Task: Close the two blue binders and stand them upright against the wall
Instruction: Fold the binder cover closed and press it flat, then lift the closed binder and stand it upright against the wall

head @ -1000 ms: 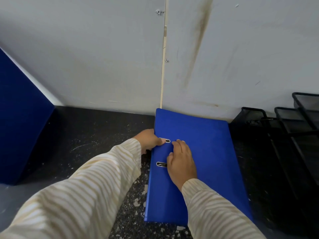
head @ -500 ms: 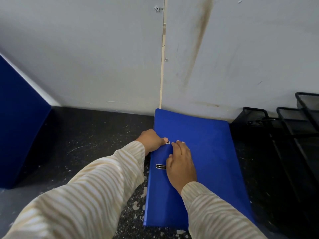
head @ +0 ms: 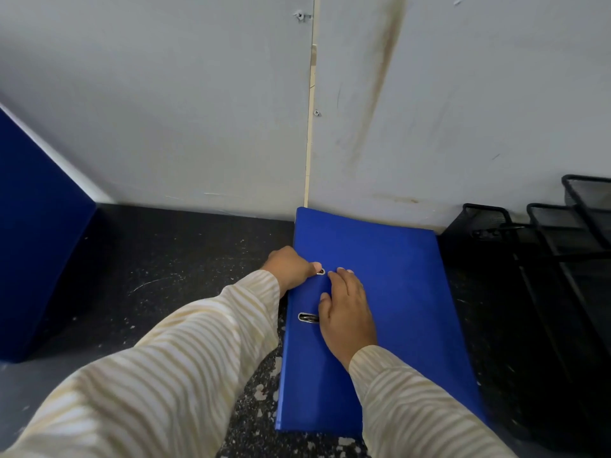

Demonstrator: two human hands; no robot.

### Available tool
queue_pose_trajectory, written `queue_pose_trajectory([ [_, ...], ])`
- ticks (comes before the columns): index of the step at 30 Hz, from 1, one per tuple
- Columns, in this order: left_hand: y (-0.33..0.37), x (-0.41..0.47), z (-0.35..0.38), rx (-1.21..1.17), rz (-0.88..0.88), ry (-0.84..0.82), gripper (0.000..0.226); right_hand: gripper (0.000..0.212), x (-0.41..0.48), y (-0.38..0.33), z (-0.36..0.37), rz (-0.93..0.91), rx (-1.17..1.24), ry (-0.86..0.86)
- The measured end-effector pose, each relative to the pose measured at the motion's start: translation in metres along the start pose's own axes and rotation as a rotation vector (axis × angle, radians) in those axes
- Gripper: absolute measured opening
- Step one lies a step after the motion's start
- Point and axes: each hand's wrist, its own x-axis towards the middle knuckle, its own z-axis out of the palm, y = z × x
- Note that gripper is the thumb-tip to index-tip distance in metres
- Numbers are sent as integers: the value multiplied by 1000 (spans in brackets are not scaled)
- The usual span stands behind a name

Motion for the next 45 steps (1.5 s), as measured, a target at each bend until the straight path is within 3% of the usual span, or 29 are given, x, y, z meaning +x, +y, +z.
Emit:
queue_pose_trajectory([
  [3, -11, -2, 5, -43, 31, 69, 61, 53, -4, 2, 1, -5, -90, -55],
  [9, -39, -30, 21, -23, 112, 183, 72, 89, -35, 12, 3, 102, -171, -73],
  [14, -53, -49, 27, -49, 26, 155, 62, 91, -63, 19, 2, 168, -188, -98],
  [17, -51, -49, 23, -197, -26, 133, 56, 92, -64, 15, 1, 178, -169, -112],
  [21, -40, -48, 20, -524, -134, 22, 43, 63, -61, 17, -4, 175, -161, -171],
  [24, -33, -49, 21, -643, -182, -49, 42, 58, -60, 18, -8, 174, -127, -191],
  [33, -40, -65, 20, -846, -173, -206, 33, 59, -66, 12, -23, 174, -57, -216],
  [38, -50, -92, 21, -935, -135, -243, 26, 72, -83, -2, -32, 176, -38, -264],
  [43, -61, -126, 18, -1033, -28, -139, 47, 84, -102, -25, -44, 123, 2, -270],
  [45, -62, -142, 15, -1074, 45, -87, 45, 89, -108, -34, -50, 86, 21, -252],
])
